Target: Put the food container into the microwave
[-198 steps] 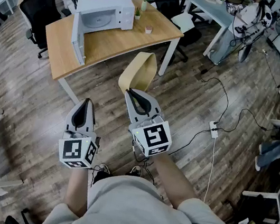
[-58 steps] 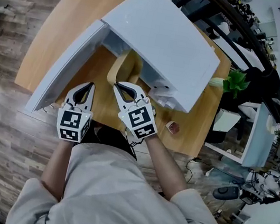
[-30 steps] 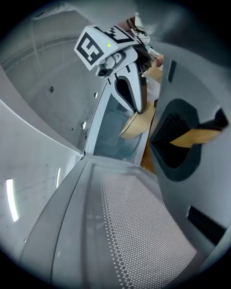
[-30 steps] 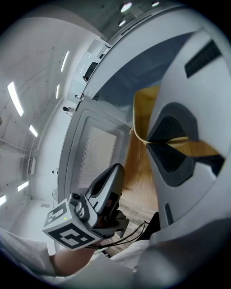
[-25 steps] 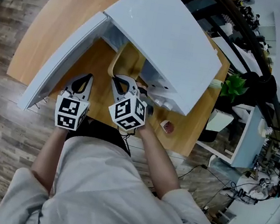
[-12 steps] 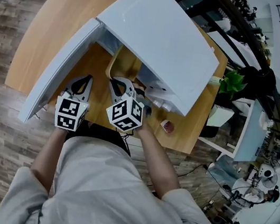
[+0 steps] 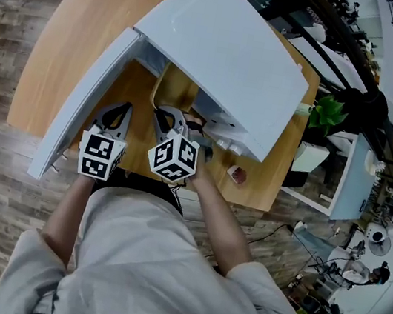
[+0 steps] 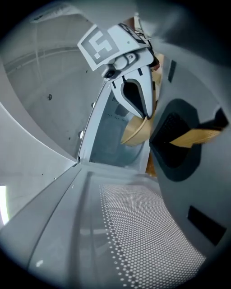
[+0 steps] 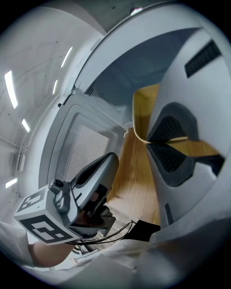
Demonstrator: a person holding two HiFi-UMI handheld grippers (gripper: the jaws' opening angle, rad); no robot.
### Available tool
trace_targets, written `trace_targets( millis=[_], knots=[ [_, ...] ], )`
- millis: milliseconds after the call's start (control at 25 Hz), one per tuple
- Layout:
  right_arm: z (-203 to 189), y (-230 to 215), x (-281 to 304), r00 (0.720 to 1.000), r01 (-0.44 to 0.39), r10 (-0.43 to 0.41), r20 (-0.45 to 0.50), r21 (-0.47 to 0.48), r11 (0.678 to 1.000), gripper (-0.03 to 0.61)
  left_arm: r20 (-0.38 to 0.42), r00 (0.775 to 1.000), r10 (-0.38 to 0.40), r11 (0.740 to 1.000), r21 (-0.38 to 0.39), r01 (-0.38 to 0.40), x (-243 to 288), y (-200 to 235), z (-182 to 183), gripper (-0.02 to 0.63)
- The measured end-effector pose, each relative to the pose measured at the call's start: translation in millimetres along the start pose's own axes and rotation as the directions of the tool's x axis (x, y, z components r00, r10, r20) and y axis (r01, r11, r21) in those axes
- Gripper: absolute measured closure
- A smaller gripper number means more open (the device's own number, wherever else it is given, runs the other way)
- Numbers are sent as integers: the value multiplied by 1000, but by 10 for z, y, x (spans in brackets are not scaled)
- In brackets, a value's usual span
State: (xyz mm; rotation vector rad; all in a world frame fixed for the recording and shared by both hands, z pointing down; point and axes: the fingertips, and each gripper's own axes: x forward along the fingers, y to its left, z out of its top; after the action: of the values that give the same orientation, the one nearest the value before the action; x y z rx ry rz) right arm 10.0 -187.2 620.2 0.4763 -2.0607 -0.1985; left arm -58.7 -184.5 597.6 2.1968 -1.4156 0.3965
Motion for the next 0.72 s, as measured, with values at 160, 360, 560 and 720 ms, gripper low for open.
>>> trace_targets(
  millis=[160, 360, 560, 720],
  knots=[
    [-16, -13, 29, 1000, 14, -14, -12, -17, 1000, 561, -12, 1000, -12, 1000, 3, 12, 53, 18, -37, 601],
    [-57, -40, 55, 999, 40, -41, -28, -35, 999, 560, -19, 999, -27, 999, 16, 28, 88, 9, -10, 601],
    [-76, -87, 81, 997, 59, -61, -38, -42, 997, 560, -27, 999, -35, 999, 12, 36, 112, 18, -49, 601],
    [-89, -130, 117, 996, 75, -78, -46, -57, 996, 560, -26, 999, -38, 999, 20, 38, 125, 29, -15, 601]
  ],
)
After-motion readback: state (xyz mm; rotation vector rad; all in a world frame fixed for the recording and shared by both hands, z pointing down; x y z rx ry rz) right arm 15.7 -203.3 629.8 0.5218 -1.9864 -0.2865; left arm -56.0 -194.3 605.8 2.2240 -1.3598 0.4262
